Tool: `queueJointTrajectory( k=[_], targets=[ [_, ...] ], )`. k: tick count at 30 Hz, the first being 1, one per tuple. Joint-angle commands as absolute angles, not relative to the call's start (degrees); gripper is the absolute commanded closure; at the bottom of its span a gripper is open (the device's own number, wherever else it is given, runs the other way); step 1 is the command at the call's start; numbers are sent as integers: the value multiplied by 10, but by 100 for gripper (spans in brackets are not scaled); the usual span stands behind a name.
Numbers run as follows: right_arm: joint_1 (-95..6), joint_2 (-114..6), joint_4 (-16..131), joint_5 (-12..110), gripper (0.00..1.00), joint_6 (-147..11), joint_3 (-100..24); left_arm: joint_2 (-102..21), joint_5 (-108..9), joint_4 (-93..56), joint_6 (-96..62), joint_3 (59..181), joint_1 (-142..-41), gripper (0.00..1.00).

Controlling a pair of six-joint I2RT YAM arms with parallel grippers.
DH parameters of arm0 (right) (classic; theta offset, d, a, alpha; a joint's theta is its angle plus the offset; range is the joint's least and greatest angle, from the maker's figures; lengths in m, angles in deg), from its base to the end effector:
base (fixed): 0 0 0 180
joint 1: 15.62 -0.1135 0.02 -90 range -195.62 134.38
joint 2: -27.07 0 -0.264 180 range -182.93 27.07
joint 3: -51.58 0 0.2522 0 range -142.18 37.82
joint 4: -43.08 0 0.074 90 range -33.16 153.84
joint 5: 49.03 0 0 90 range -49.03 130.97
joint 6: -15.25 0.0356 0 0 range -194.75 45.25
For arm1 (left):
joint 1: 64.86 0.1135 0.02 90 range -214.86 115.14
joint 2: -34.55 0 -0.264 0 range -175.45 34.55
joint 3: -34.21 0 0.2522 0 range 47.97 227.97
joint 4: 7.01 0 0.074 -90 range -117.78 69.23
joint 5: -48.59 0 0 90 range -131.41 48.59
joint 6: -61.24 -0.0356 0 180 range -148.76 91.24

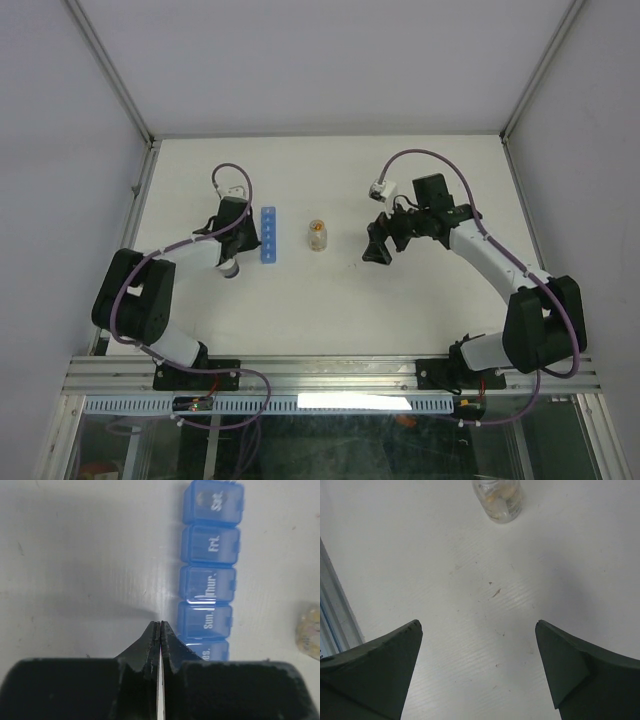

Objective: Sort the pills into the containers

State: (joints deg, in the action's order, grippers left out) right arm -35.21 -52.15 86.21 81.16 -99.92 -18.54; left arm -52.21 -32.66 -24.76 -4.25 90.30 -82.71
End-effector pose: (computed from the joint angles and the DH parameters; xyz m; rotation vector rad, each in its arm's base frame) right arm 0.2576 0.1161 0.2530 -1.1598 2.0488 0.8148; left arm 0.2819 -0.0851 0.1668 -0.2097 2.3998 -0.1585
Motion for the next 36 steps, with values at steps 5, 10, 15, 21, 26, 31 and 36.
queueJointTrajectory(
  k=[5,10,15,21,26,31,36],
  targets=[
    [-347,-518,861,806,0,-1016,-196,-567,-374,-239,-57,921,-875,100],
    [-346,-526,862,820,0,-1016,-196,-572,-420,-227,-48,926,-904,100],
    [-346,-538,864,839,0,-1015,-196,-613,-444,-207,-36,966,-943,100],
    [-346,-546,869,874,0,-1023,-194,-607,-439,-181,-39,965,-964,98],
    [-350,-536,865,915,1,-1043,-186,-491,-432,-126,-52,883,-964,88],
    [-373,-524,838,923,2,-1049,-174,-392,-376,-49,-62,806,-962,60],
    [-380,-517,833,923,2,-1054,-173,-404,-372,-46,-79,823,-955,47]
  ],
)
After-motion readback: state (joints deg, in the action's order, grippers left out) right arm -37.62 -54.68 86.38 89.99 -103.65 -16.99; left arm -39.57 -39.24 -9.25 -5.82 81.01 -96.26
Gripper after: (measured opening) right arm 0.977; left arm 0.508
